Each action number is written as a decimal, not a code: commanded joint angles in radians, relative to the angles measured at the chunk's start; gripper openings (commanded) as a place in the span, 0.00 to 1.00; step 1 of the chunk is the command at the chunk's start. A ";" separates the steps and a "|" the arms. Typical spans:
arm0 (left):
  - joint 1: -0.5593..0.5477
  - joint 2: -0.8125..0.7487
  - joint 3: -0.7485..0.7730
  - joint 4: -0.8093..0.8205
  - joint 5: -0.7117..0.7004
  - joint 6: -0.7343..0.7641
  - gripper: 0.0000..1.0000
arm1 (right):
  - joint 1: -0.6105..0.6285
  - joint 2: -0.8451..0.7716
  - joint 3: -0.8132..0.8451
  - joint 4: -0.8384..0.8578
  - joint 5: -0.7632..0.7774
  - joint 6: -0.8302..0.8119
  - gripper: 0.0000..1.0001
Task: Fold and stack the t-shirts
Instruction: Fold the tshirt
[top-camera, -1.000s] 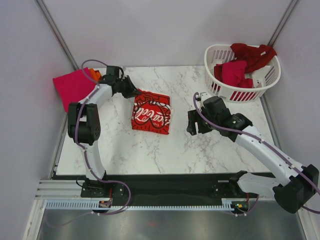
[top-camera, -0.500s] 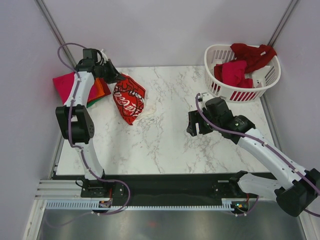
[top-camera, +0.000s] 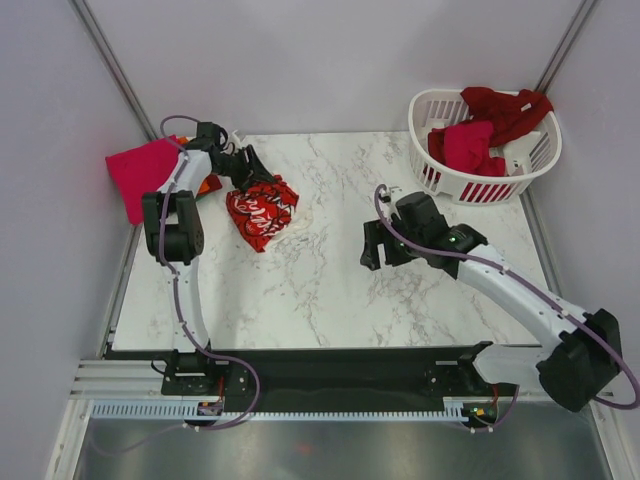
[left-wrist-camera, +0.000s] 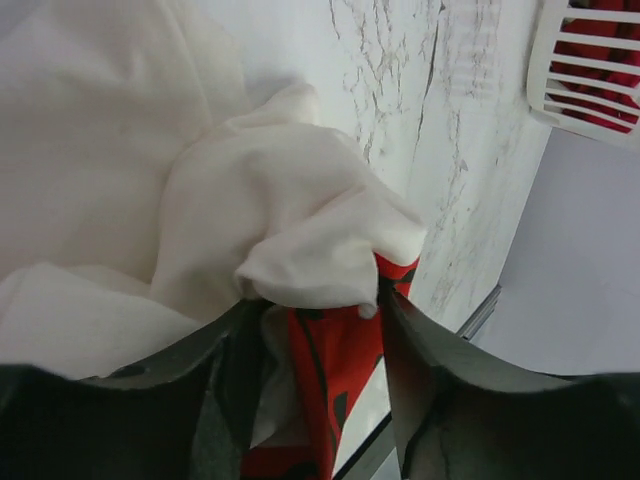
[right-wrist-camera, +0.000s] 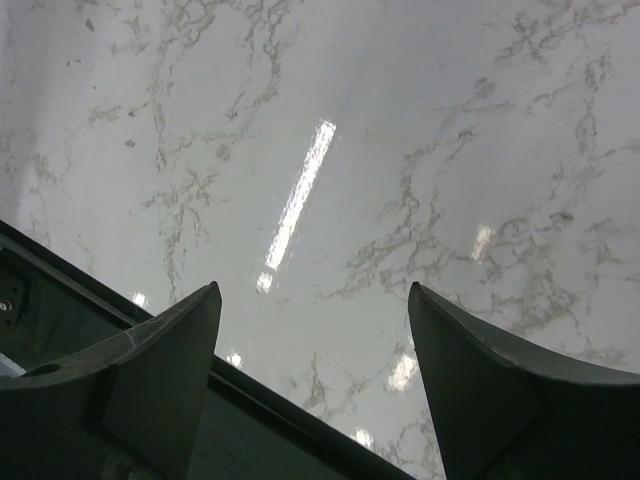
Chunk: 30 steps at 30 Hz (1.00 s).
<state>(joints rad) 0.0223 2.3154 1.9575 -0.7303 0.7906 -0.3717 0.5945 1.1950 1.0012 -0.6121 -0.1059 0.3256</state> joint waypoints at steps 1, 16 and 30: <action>-0.010 0.021 0.124 -0.044 -0.052 0.039 0.58 | 0.001 0.110 0.022 0.180 -0.078 0.049 0.84; -0.125 -0.502 -0.064 -0.124 -0.836 0.109 0.86 | -0.051 1.085 0.834 0.555 -0.299 0.185 0.82; -0.196 -1.076 -0.738 -0.032 -0.795 -0.021 0.80 | -0.047 1.400 1.130 0.587 -0.273 0.280 0.78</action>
<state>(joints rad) -0.1516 1.3415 1.2732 -0.8070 0.0010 -0.3386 0.5251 2.5710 2.0899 -0.0608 -0.3771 0.5770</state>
